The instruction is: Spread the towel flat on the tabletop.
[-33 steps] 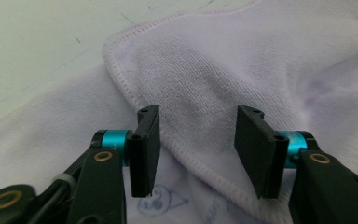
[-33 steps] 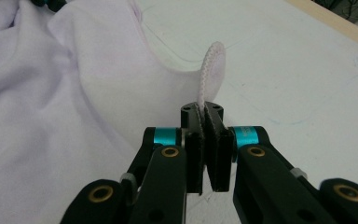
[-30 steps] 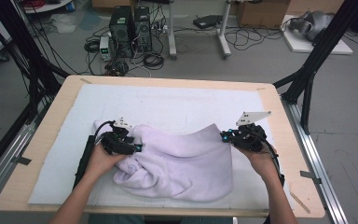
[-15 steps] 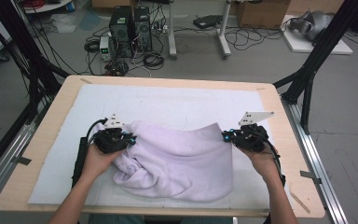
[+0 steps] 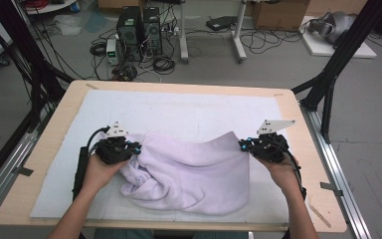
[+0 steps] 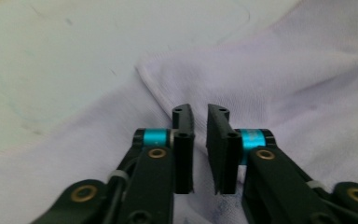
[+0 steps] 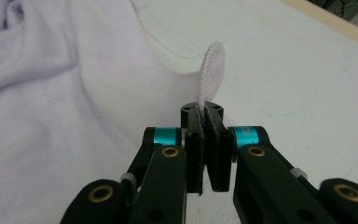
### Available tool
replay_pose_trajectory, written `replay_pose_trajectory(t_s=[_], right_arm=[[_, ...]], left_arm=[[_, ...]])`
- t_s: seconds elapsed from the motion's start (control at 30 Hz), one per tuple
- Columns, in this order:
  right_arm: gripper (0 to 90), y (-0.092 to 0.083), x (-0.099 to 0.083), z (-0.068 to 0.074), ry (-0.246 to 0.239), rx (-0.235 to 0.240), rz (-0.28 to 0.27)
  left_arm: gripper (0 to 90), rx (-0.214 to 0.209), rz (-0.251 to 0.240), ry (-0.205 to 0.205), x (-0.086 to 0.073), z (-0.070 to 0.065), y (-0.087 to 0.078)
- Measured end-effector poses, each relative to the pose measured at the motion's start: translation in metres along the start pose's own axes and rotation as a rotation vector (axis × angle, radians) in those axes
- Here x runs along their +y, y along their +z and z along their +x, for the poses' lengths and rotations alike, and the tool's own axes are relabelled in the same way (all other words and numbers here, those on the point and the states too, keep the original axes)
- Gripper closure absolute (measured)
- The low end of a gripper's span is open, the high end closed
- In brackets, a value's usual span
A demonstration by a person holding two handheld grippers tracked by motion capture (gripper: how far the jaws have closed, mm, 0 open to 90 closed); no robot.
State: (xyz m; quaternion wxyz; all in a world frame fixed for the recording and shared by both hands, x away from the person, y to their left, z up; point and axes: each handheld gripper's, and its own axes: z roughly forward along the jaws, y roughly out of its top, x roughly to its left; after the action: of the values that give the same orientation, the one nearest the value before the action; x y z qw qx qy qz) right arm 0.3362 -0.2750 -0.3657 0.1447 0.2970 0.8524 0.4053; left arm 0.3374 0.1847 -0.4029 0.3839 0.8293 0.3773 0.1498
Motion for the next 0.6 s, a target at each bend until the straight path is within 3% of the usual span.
replay_pose_trajectory(t_s=[0.1, 0.2, 0.43, 0.6], right_arm=[[87.2, 0.003, -0.007, -0.002, 0.011, 0.004, 0.013], [87.2, 0.004, -0.01, -0.003, 0.021, 0.008, 0.013], [87.2, 0.013, -0.01, 0.0, 0.013, 0.022, 0.028], [87.2, 0.015, -0.009, 0.0, 0.019, 0.029, 0.024]], left_arm=[[65.6, -0.031, 0.046, -0.032, -0.001, 0.004, 0.011], [59.9, -0.041, 0.075, -0.011, -0.001, 0.002, 0.02], [53.6, -0.074, 0.012, 0.003, 0.01, -0.011, 0.029], [50.4, -0.082, -0.001, 0.03, 0.019, -0.019, 0.038]])
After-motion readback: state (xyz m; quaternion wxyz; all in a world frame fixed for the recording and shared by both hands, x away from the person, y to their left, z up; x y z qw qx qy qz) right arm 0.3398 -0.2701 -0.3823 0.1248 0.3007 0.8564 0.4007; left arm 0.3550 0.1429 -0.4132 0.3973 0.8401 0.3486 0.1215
